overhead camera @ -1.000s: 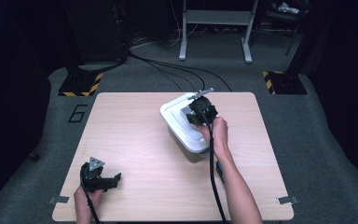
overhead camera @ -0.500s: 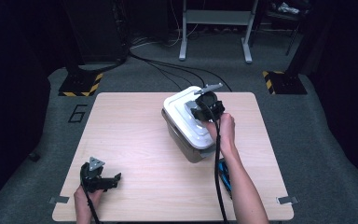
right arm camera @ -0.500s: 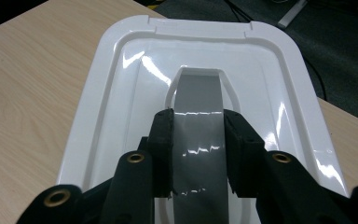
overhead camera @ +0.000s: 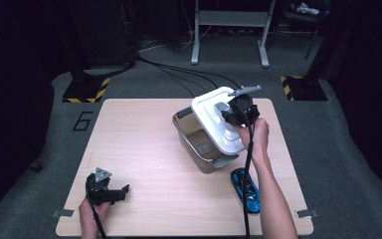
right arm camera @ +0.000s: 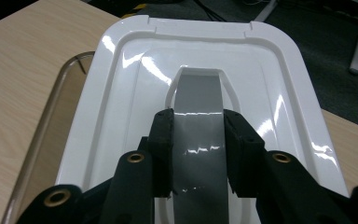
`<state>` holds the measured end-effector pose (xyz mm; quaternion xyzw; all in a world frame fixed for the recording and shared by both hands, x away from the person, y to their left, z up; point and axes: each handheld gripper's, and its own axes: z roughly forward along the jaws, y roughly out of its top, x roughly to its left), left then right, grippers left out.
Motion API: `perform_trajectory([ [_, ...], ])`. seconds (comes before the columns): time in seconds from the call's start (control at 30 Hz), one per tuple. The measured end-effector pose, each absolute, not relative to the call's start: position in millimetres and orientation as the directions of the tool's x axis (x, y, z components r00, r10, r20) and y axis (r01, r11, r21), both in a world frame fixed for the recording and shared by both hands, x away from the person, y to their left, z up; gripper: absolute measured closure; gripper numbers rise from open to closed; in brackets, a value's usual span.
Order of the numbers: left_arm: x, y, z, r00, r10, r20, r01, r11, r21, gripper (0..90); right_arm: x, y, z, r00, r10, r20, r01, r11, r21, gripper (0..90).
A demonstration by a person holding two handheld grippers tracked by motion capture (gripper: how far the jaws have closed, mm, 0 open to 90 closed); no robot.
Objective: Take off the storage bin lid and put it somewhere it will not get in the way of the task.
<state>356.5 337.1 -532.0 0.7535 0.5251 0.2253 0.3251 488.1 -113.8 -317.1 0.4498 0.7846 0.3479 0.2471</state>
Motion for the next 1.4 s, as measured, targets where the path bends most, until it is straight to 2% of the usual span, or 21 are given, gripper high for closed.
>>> perform_trajectory([
  [0.53, 356, 337, -532, 0.346, 0.938, -0.004, 0.645, -0.235, 0.727, 1.0, 501, -183, -330, -0.323, 0.946, -0.038, 0.586, 0.231, 0.776, 66.5],
  [0.87, 356, 337, -532, 0.347, 0.938, -0.003, 0.646, -0.236, 0.726, 1.0, 508, -207, -347, -0.230, 0.973, -0.028, 0.608, 0.166, 0.777, 66.4],
  [1.4, 356, 337, -532, 0.347, 0.938, -0.003, 0.646, -0.236, 0.726, 1.0, 520, -222, -386, -0.162, 0.986, -0.025, 0.638, 0.124, 0.760, 66.4],
])
